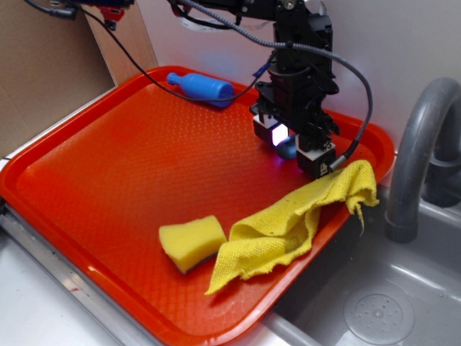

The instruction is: Grab the plastic pickle.

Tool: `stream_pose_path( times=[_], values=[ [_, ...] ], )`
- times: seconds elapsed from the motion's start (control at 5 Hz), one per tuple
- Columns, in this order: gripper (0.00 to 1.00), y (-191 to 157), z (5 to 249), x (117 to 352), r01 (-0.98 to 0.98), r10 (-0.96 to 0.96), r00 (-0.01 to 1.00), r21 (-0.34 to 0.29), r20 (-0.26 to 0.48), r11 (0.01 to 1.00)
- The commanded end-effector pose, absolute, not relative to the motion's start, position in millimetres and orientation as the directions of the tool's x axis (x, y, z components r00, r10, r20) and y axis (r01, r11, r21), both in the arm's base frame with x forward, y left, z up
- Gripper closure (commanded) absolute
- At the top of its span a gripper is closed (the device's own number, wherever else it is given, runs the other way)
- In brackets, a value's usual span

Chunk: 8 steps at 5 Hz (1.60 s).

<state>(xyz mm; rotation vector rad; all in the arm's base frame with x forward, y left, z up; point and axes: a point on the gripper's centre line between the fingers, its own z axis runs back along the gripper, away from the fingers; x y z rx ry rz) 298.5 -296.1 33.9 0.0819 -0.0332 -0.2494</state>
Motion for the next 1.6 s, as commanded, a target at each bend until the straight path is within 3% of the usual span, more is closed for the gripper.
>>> stream_pose_path(
  times=[0.0, 0.2, 0.4, 0.6, 0.8, 1.0, 1.2, 1.4],
  values=[
    [1.00, -287, 47, 294, 0.216, -0.222, 0.974, 0.099, 0.049, 0.971],
    [1.00, -272, 68, 289, 0.192, -0.197, 0.979, 0.083, 0.056, 0.978],
    [1.00, -249, 117, 269, 0.148, -0.153, 0.981, 0.051, 0.119, 0.988],
    [1.00, -222, 157, 246, 0.126, -0.122, 0.983, -0.019, 0.137, 0.992],
    [1.00, -194, 187, 222, 0.091, -0.081, 0.981, -0.050, 0.177, 0.995],
    [1.00, -164, 220, 201, 0.082, -0.074, 0.978, -0.031, 0.196, 0.996],
    [1.00, -141, 241, 186, 0.073, -0.061, 0.969, -0.040, 0.239, 0.997],
    [1.00, -123, 237, 187, 0.036, -0.022, 0.962, -0.050, 0.271, 0.998]
  ],
)
